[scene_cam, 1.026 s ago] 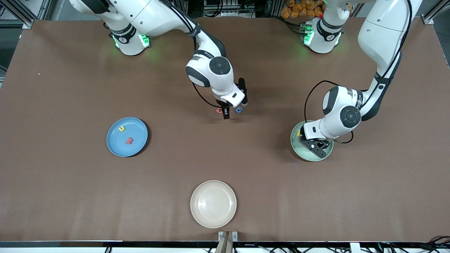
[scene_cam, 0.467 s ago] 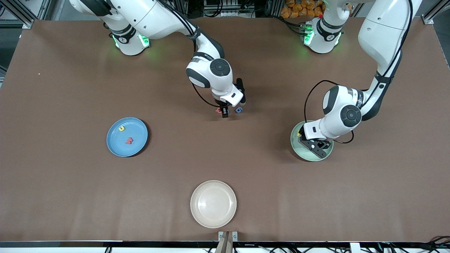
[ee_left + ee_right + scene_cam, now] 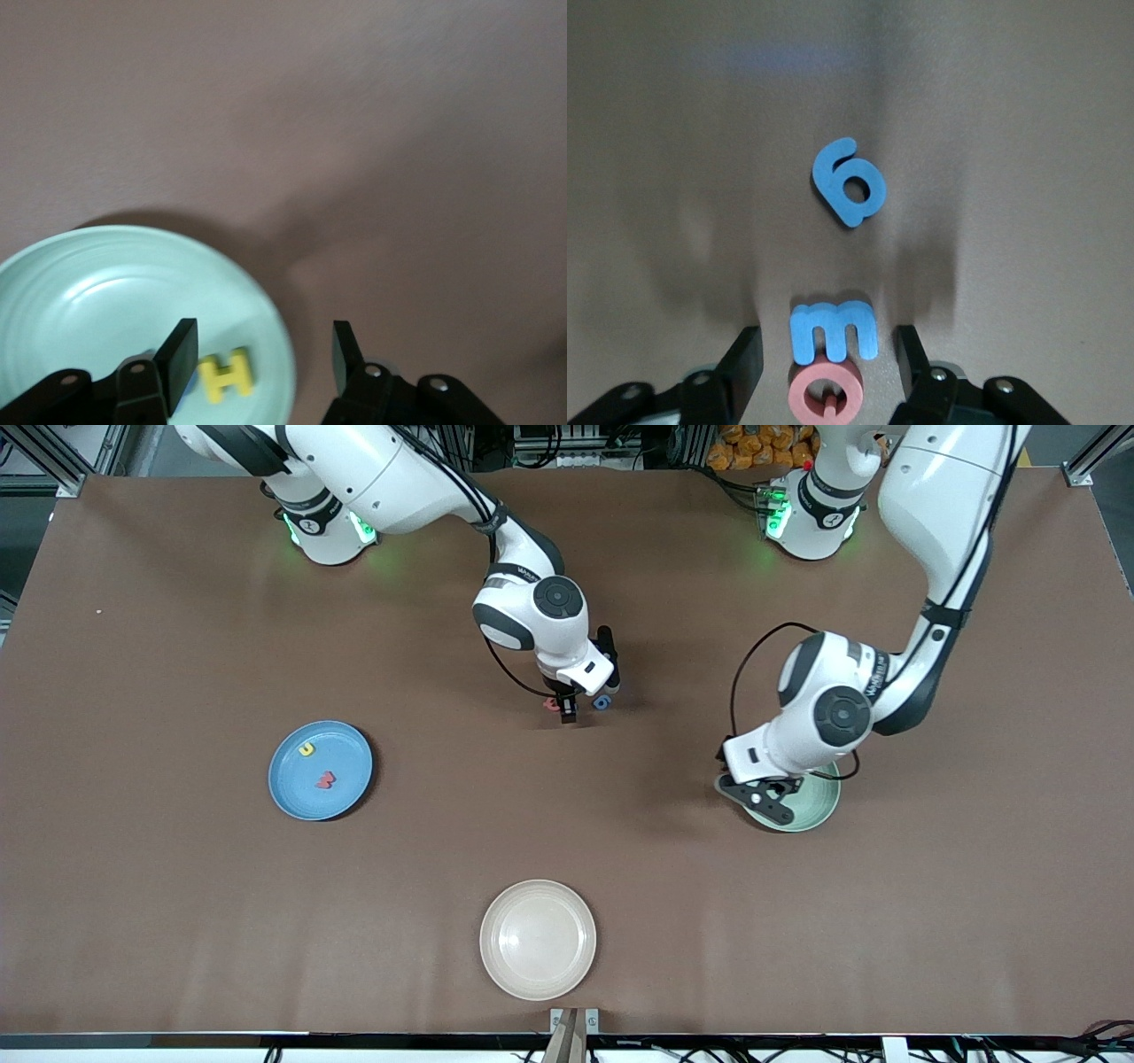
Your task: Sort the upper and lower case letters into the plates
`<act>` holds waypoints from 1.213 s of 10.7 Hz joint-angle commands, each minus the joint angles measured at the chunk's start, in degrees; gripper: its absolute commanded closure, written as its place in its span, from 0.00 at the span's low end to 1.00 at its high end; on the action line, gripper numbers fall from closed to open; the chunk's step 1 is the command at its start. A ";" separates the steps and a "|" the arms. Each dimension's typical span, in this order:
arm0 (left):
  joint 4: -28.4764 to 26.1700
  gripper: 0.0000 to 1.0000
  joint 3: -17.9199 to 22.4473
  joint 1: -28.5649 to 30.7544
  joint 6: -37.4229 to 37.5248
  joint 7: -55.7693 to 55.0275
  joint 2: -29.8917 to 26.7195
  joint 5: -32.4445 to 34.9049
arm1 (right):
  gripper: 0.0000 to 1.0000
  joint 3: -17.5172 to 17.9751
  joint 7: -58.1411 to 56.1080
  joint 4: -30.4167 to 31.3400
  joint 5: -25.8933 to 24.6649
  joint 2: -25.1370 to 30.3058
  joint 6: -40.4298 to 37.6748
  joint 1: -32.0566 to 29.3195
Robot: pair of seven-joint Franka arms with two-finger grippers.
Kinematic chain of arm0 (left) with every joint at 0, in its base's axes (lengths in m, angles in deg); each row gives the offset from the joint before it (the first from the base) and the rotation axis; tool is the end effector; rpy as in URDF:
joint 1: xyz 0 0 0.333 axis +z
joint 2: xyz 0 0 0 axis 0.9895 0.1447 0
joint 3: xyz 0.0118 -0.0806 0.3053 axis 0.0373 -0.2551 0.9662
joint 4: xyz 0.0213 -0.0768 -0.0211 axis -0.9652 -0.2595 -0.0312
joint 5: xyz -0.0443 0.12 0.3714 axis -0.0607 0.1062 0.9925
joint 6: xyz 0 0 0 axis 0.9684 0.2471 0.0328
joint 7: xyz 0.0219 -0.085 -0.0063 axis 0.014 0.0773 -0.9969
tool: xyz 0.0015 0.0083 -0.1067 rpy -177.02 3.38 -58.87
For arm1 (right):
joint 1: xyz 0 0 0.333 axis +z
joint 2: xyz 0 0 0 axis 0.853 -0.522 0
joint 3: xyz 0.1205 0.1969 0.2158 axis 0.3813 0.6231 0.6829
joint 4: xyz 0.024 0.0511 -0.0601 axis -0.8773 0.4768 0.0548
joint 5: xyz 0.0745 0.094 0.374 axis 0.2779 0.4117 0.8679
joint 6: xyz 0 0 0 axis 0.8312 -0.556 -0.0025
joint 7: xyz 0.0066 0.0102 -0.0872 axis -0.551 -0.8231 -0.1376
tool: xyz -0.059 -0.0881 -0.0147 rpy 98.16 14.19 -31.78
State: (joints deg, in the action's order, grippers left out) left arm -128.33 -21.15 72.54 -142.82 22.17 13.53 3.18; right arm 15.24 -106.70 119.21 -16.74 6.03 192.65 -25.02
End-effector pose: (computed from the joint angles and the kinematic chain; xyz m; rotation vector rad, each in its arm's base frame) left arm 0.5873 -0.2424 0.2541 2.9636 -0.7664 -0.0814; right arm 0.4071 0.5143 0.1735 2.0620 2.3313 0.0368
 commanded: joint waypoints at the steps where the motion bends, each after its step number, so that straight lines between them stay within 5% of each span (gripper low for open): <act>1: 1.67 0.30 0.21 -0.61 1.44 -2.16 0.36 -0.78 | 0.31 0.32 2.67 -0.04 -2.00 -0.32 0.37 0.06; 7: 7.38 0.30 0.21 -1.05 7.40 -2.25 2.20 -0.69 | 0.37 0.76 3.29 -0.39 -2.00 -0.59 0.46 0.32; 9: 8.88 0.19 0.21 -1.05 8.12 -2.16 2.91 -0.60 | 0.47 1.11 4.33 -0.56 -2.00 -0.68 0.20 0.32; 10: 9.06 0.03 0.21 -1.05 8.12 -2.16 3.00 -0.51 | 0.63 1.20 4.43 -0.65 -2.00 -0.42 0.20 0.15; 13: 8.80 0.00 0.21 -1.05 8.12 -0.49 2.91 0.72 | 0.86 2.24 5.30 -1.09 -1.39 0.81 -1.20 -0.46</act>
State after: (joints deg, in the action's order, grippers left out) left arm -120.96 -20.95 71.71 -136.07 20.90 15.89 3.21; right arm 16.25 -103.51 118.62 -16.90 6.12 192.59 -25.00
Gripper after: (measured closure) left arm 0.000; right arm 0.599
